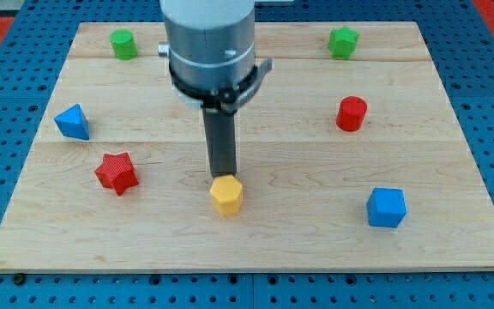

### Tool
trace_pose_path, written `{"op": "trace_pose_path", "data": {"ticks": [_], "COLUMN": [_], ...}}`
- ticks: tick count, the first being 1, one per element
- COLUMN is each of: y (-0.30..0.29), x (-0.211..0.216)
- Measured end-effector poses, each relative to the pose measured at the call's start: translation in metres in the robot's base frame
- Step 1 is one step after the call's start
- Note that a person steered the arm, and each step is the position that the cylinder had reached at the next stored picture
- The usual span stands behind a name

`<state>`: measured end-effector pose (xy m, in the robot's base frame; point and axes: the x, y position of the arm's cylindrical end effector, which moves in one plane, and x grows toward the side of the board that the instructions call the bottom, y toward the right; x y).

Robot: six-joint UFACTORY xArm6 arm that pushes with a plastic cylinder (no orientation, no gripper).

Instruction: Place the red star vertically at the bottom side of the blue triangle

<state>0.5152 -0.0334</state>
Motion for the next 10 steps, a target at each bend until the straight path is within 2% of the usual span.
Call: {"op": "trace_pose_path", "data": {"ticks": [1, 2, 4, 6, 8, 10], "y": [0.0, -0.019, -0.105, -0.147, -0.151, -0.13], "x": [0.011, -0.017, -0.02, -0.058, 0.015, 0.028]}}
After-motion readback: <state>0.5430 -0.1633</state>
